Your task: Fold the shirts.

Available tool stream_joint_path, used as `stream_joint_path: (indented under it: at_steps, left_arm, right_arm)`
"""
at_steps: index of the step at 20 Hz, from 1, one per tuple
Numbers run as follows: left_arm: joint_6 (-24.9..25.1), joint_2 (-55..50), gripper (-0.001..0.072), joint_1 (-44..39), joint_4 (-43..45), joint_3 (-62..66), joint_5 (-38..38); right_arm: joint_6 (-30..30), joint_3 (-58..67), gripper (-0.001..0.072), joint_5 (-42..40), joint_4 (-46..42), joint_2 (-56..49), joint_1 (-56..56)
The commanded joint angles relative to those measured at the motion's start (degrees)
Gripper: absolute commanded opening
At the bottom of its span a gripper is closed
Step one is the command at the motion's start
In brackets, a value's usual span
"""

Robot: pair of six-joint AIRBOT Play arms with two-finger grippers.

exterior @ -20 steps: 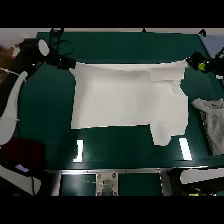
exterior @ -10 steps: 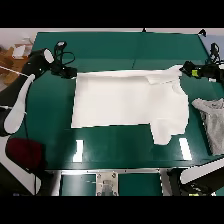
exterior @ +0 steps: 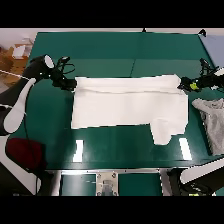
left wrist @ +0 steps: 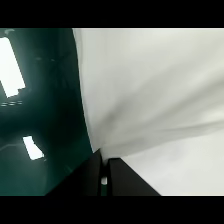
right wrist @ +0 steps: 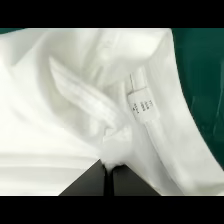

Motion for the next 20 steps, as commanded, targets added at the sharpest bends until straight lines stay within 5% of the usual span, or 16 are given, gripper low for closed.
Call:
stream_joint_path:
  at_steps: [1,13,14,15,16,20]
  left_arm:
    - [1.4,0.0,0.0024,0.0,-3.0,-0.8,-1.0]
    - [1.4,0.0,0.0026,0.0,-5.9,-0.8,-4.0]
    - [1.4,0.0,0.0145,0.0,-5.7,-0.8,-4.7]
    - [1.3,0.1,0.0491,0.1,-5.7,-0.7,-5.9]
    - [1.3,0.3,0.0599,0.1,-5.7,-0.6,-7.9]
    - [-1.1,1.1,0.0601,0.6,-3.8,2.7,-19.5]
  right_arm:
    - [1.0,-1.6,0.0020,1.6,-1.3,0.0,0.0]
    - [1.6,-1.6,0.0022,2.0,-1.3,0.0,-0.1]
    - [1.6,-1.6,0.0025,2.1,-1.3,0.0,-0.1]
    - [1.6,-1.5,0.0116,2.6,-1.3,0.2,-0.1]
    - [1.6,-1.0,0.0190,3.9,-1.4,0.4,-0.2]
    - [5.1,2.0,0.0219,10.9,-4.8,3.7,-2.2]
